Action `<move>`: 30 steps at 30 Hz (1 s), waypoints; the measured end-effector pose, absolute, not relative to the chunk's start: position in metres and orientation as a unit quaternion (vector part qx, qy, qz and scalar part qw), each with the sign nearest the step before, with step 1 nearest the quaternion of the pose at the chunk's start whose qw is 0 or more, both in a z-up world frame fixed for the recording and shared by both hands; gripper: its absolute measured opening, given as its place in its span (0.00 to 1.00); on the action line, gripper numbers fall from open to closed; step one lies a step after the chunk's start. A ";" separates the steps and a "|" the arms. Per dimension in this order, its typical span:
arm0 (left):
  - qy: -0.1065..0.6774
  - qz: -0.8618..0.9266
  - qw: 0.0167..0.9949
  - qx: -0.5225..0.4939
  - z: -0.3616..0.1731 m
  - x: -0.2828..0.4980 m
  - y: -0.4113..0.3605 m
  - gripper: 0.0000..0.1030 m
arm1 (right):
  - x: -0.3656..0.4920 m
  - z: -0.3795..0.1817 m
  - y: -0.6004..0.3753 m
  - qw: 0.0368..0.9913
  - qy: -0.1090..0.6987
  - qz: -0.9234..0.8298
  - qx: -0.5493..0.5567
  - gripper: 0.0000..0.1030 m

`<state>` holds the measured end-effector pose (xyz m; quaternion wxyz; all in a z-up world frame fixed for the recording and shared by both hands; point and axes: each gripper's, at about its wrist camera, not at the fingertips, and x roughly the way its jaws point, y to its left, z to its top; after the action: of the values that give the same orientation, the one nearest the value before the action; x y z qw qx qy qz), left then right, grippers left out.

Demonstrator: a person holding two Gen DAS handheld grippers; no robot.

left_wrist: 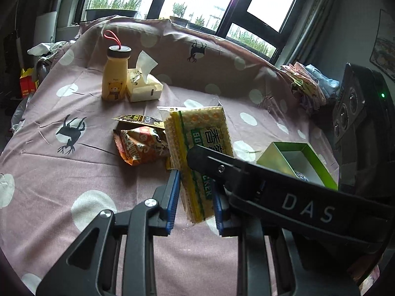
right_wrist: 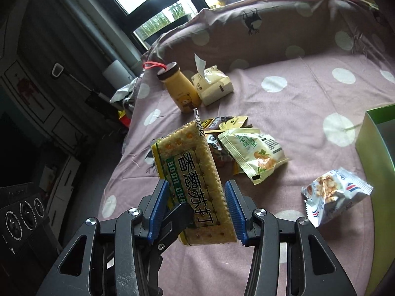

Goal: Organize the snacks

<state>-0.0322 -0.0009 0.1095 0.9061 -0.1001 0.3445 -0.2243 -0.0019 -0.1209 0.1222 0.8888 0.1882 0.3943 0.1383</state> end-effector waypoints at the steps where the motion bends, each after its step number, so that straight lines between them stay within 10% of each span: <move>1: 0.343 -0.230 0.906 -0.097 0.112 -0.037 -0.004 0.22 | -0.006 0.125 -0.122 0.892 0.389 0.135 0.187 0.49; 30: 0.324 -0.287 0.898 -0.075 0.133 -0.070 -0.037 0.22 | -0.059 0.151 -0.152 0.913 0.355 0.077 0.187 0.49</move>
<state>-0.0703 -0.0373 0.1335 0.8983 -0.0753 0.3244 -0.2866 -0.0586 -0.1517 0.1509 0.9128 0.1869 0.3549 0.0775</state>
